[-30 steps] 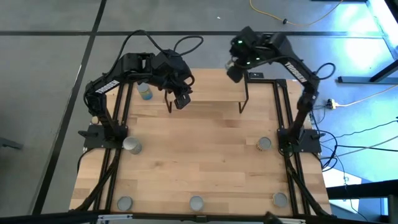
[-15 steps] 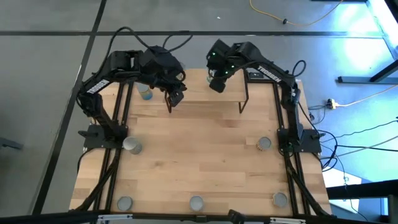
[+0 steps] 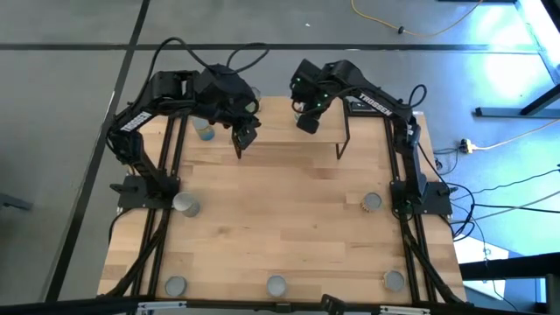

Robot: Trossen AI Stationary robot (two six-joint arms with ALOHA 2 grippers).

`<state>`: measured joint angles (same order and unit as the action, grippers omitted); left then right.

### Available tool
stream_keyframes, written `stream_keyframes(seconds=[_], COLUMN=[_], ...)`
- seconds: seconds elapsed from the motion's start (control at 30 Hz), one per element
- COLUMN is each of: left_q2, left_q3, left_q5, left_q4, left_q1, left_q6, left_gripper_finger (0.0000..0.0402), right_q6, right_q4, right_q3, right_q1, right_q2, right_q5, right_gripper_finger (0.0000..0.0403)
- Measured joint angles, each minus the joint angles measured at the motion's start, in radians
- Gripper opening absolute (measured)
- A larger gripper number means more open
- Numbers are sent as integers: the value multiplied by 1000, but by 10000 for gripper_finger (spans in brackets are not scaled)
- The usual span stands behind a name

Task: Pick and place cans onto a shelf
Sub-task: Put the canned mixed vegetable on the shelf

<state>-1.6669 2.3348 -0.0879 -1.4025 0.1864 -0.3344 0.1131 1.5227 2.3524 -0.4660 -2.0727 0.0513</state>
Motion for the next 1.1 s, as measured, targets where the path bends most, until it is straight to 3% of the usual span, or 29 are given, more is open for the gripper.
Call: stream_keyframes(seconds=[0.7,0.97,1.1], left_q2=[0,0,0], left_q3=[0,0,0], left_q5=[0,4,3], left_q4=[-2,-13,-42], left_q1=[0,0,0], left_q6=[3,4,4], left_gripper_finger=[61,61,61], right_q6=[0,50,53], right_q4=[-61,-114,-130], right_q3=[0,3,3], right_q1=[0,0,1], right_q2=[-2,64,140], right_q5=[0,-131,-133], right_gripper_finger=[86,87,63])
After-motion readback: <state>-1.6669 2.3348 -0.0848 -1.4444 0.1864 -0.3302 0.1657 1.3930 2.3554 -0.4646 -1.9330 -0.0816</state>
